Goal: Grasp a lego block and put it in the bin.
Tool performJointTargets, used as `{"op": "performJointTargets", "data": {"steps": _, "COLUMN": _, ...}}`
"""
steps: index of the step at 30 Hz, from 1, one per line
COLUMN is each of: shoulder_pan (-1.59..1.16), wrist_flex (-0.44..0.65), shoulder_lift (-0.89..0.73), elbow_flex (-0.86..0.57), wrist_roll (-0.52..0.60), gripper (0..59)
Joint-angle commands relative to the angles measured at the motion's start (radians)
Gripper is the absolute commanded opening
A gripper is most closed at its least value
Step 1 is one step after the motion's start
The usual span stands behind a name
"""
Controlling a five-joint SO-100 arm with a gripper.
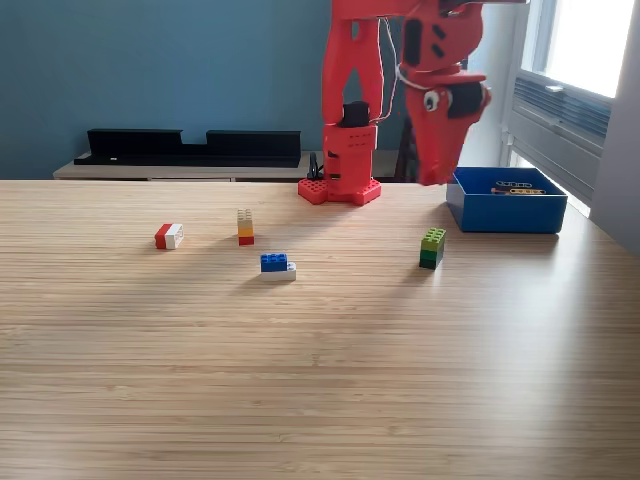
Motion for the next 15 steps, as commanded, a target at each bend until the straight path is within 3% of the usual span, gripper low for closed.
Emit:
{"op": "performJointTargets", "data": {"steps": 1, "shoulder_pan": -0.242, "wrist_flex": 0.067, "shoulder_lift": 0.101, "elbow_flex": -0.097, "wrist_roll": 0.069, "gripper": 0.0}}
{"op": "performJointTargets", "data": {"steps": 10, "shoulder_pan": -0.572, "wrist_flex": 0.084, "shoulder_lift": 0.097, "elbow_flex": -0.064, "wrist_roll": 0.132, "gripper": 0.0}}
{"op": "performJointTargets", "data": {"steps": 15, "shoulder_pan": -0.607, "wrist_flex": 0.083, "shoulder_lift": 0.097, "elbow_flex": -0.055, "wrist_roll": 0.118, "gripper": 0.0}}
